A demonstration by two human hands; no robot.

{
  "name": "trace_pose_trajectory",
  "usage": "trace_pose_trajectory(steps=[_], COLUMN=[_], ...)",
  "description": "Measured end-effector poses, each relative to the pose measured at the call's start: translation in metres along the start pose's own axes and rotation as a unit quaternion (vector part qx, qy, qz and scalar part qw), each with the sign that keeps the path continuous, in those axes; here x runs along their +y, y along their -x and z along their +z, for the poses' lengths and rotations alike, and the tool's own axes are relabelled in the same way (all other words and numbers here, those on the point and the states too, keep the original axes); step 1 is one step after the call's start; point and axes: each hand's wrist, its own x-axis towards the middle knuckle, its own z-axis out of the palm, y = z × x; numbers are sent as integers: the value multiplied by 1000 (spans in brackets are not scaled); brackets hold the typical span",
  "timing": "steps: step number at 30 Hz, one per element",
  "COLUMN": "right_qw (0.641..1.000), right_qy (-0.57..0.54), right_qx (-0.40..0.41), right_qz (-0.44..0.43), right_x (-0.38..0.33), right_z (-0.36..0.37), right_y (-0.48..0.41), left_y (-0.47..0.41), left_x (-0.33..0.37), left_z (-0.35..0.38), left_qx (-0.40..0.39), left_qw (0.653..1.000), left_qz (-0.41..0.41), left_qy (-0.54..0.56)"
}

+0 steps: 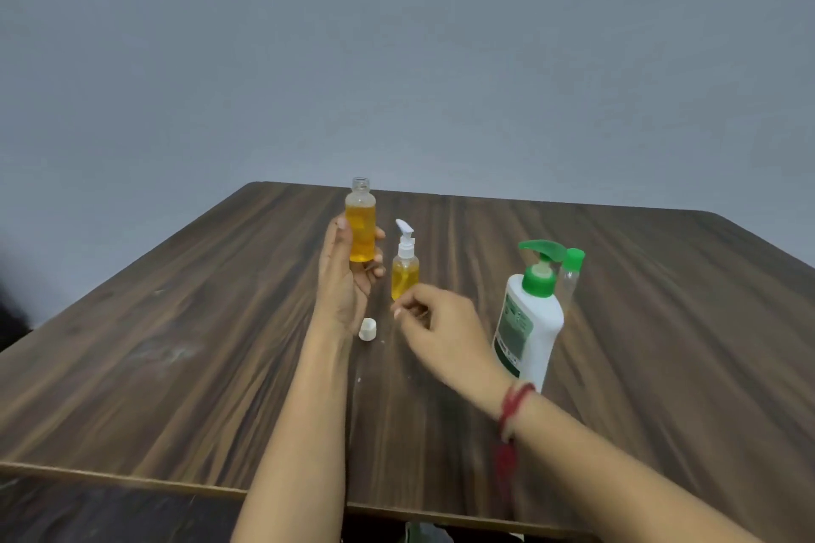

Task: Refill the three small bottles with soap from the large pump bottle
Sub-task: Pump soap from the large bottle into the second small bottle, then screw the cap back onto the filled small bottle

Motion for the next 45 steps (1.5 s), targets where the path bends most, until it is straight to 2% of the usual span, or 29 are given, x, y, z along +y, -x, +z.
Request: trace_pose_trajectory(steps=[2,4,9,12,14,16,20,22,26,29,33,36,38,40,42,45], right_qw=[992,982,959,961,972,982,987,985,974,961,969,974,981,991,999,999], right_qy=[96,132,227,217,185,167,126,54,-144,-226,-177,-120,-101,-82,-21,41], right_qx=[-76,-128,-169,-172,-149,-89,86,138,144,154,172,190,167,103,36,-18], right_qz=[34,28,-20,-16,4,6,-53,-84,-96,-43,13,14,11,17,11,2], right_x=[23,34,28,22,17,9,-21,-41,-56,-41,-23,-23,-27,-31,-35,-41], right_z=[22,36,56,57,49,31,-20,-43,-71,-74,-77,-85,-90,-93,-97,-107], right_y=[-17,-30,-43,-43,-39,-36,-25,-22,-33,-40,-40,-42,-42,-44,-45,-48], left_y=[0,-1,0,1,0,-1,-1,1,12,23,29,28,26,26,27,27], left_x=[0,-1,-7,-8,-10,-10,-13,-15,-25,-35,-40,-39,-37,-36,-35,-34], left_z=[-1,0,3,4,4,4,6,10,26,40,46,44,43,43,44,43], left_qx=[29,41,34,31,37,46,61,58,19,-15,-52,-57,-62,-67,-69,-70], left_qw=[1000,999,999,999,999,999,997,996,991,986,982,979,978,979,980,980], left_qz=[2,2,-11,-16,-23,-28,-41,-53,-105,-145,-169,-170,-166,-160,-159,-161], left_qy=[4,-1,-12,-15,-11,-3,18,37,83,85,67,96,107,103,100,92])
